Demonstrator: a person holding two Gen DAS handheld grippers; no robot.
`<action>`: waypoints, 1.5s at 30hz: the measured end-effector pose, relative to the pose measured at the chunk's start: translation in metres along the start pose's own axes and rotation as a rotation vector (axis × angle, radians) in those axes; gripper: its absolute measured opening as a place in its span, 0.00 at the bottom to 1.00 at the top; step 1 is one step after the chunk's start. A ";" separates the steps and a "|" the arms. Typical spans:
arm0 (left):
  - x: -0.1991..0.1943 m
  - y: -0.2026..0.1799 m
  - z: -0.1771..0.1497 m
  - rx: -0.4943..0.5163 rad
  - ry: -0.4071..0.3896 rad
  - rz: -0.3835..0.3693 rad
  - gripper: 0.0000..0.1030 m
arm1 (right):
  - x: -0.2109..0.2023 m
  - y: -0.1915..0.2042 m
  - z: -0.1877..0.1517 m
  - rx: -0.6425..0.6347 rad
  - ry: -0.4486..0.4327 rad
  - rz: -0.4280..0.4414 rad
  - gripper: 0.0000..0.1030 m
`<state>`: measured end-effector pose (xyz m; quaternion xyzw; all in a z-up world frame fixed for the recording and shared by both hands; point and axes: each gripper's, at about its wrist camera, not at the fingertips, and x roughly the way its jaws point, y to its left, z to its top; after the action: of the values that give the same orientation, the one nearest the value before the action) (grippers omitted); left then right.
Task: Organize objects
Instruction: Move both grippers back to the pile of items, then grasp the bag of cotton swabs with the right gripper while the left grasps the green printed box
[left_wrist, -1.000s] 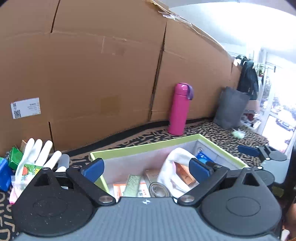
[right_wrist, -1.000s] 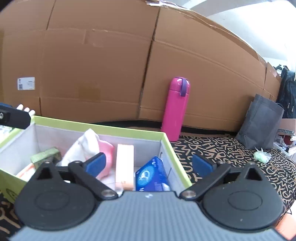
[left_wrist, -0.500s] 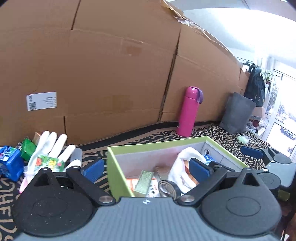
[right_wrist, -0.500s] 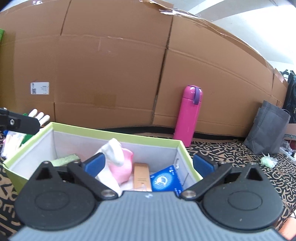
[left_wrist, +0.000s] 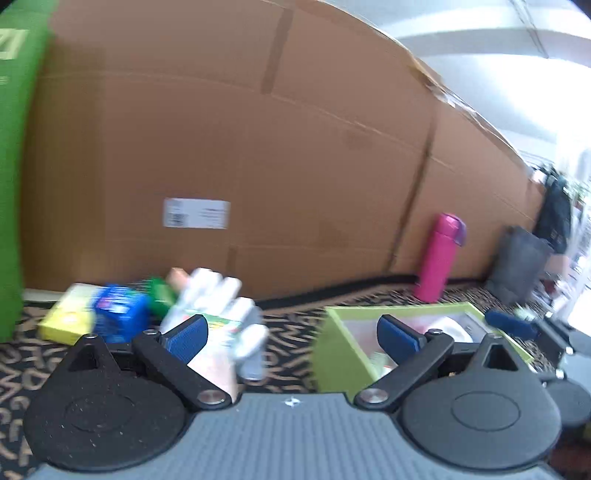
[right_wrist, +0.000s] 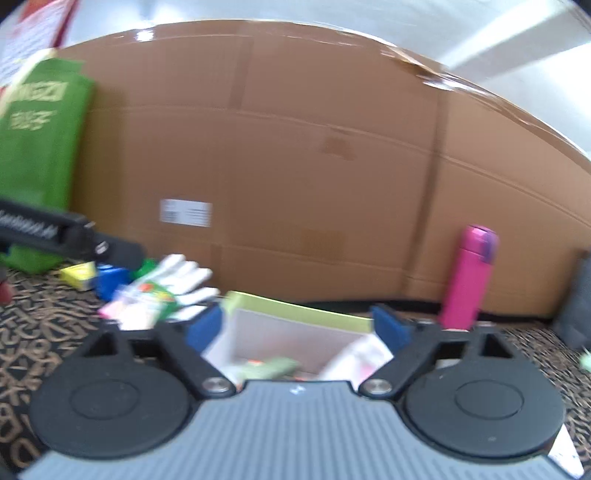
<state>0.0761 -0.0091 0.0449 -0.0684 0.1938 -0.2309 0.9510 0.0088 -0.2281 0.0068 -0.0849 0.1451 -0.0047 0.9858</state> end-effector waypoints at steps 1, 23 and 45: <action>-0.005 0.007 0.001 -0.010 -0.005 0.017 0.98 | 0.002 0.010 0.002 -0.011 0.006 0.024 0.61; 0.003 0.086 -0.024 -0.121 0.102 0.118 0.98 | 0.069 0.081 -0.006 -0.068 0.206 0.213 0.48; 0.025 0.103 -0.020 -0.104 0.126 0.119 0.98 | 0.115 0.137 -0.027 -0.080 0.359 0.303 0.24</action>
<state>0.1314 0.0700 -0.0043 -0.0912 0.2687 -0.1676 0.9441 0.1092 -0.1011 -0.0746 -0.0988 0.3292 0.1339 0.9295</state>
